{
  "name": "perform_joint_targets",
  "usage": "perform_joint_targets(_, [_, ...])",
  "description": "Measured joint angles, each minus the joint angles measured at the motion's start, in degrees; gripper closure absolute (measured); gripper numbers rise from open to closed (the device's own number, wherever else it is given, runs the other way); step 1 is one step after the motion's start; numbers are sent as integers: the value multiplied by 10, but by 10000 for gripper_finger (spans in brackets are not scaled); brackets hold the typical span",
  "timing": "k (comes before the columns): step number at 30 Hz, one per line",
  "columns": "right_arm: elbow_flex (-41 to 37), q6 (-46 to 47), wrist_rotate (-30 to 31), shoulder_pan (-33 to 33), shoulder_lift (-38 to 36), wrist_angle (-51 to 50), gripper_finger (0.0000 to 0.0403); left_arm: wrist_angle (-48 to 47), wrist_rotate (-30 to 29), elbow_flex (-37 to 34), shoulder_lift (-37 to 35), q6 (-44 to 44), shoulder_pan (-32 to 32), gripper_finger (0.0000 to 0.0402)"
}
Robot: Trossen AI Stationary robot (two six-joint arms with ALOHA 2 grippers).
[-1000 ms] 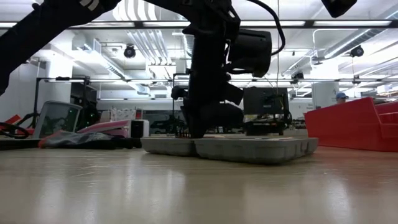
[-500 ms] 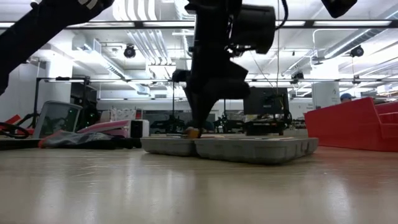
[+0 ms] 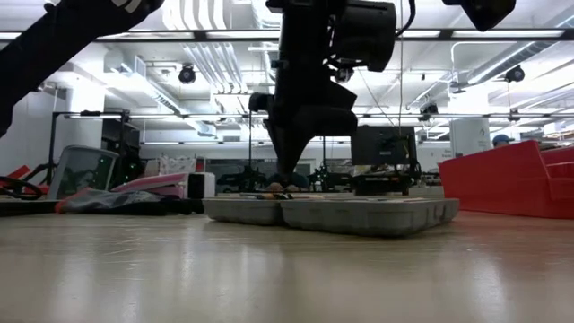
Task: Prefit tool cases
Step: Remove the hex key set from the pre-fit tool case
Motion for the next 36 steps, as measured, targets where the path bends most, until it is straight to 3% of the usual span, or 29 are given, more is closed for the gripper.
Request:
perform_joint_targets(8, [0, -1, 0, 0, 2, -1, 272, 4, 54, 30, -1, 51, -14, 388])
perform_joint_targets(17, [0, 0, 0, 0, 1, -4, 272, 9, 0, 15, -1, 76, -53, 288])
perform_joint_targets(22, [0, -1, 1, 0, 1, 0, 272, 22, -1, -7, -1, 74, -50, 248])
perform_joint_targets(36, [0, 3, 5, -3, 0, 4, 272, 53, 63, -34, -1, 67, -44, 264])
